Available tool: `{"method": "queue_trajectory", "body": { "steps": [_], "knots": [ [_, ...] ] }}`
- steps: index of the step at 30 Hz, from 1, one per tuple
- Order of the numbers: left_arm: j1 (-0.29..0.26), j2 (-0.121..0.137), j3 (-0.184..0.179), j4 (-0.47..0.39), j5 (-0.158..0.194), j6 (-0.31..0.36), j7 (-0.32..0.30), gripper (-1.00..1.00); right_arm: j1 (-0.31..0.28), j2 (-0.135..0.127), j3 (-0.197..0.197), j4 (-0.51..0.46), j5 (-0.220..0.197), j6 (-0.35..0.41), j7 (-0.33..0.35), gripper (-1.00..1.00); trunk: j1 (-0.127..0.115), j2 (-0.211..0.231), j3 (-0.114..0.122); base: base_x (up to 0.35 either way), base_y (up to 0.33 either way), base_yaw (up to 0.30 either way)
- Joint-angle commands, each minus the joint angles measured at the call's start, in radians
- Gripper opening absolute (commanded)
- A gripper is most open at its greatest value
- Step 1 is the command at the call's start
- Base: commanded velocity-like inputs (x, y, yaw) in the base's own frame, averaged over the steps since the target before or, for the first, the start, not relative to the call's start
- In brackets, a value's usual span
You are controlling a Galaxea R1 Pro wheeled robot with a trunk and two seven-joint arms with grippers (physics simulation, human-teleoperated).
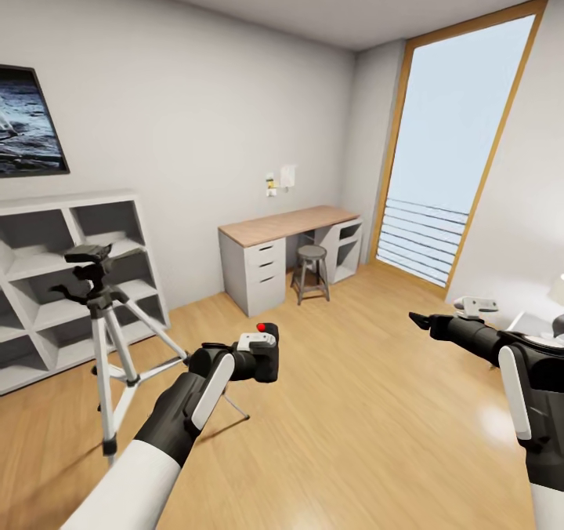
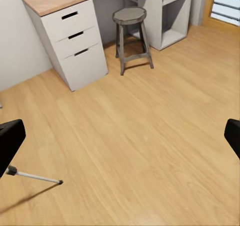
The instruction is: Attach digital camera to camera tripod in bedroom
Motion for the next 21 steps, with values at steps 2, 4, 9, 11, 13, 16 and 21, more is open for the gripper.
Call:
{"method": "queue_trajectory", "body": {
  "steps": [2, 4, 9, 11, 13, 16, 21],
  "knots": [
    [-0.001, 0.000, -0.001, -0.001, 0.010, 0.003, 0.011, -1.00, -0.001, 0.000, -0.001, -0.001, -0.005, 0.006, 0.001, 1.00, 0.001, -0.002, -0.002, 0.308, -0.164, 0.000],
    [-0.001, 0.002, 0.000, -0.001, 0.010, 0.003, 0.010, -1.00, -0.001, -0.001, -0.001, -0.001, -0.005, 0.006, 0.001, 1.00, 0.001, -0.002, -0.002, 0.309, -0.169, 0.059],
    [-0.001, 0.002, 0.001, -0.002, 0.009, 0.004, 0.010, -1.00, -0.001, -0.001, -0.001, -0.001, -0.006, 0.006, 0.001, 1.00, 0.001, -0.002, -0.002, 0.309, -0.168, 0.179],
    [-0.001, 0.003, 0.001, -0.002, 0.009, 0.004, 0.010, -1.00, -0.001, -0.001, -0.001, -0.001, -0.006, 0.006, 0.001, 1.00, 0.001, -0.002, -0.002, 0.309, -0.161, 0.219],
    [-0.001, 0.003, 0.001, -0.002, 0.008, 0.004, 0.010, -1.00, -0.001, -0.001, -0.001, -0.001, -0.006, 0.006, 0.001, 1.00, 0.001, -0.002, -0.002, 0.309, -0.158, 0.230],
    [-0.001, 0.002, 0.001, -0.002, 0.008, 0.004, 0.011, -1.00, -0.002, -0.002, -0.001, -0.001, -0.006, 0.006, 0.001, 1.00, 0.001, -0.002, -0.002, 0.309, -0.158, 0.244],
    [-0.001, 0.002, 0.000, -0.003, 0.008, 0.004, 0.012, -1.00, -0.001, -0.003, 0.000, -0.001, -0.008, 0.007, 0.001, 1.00, 0.001, -0.002, -0.002, 0.309, -0.169, 0.257]
  ]
}}
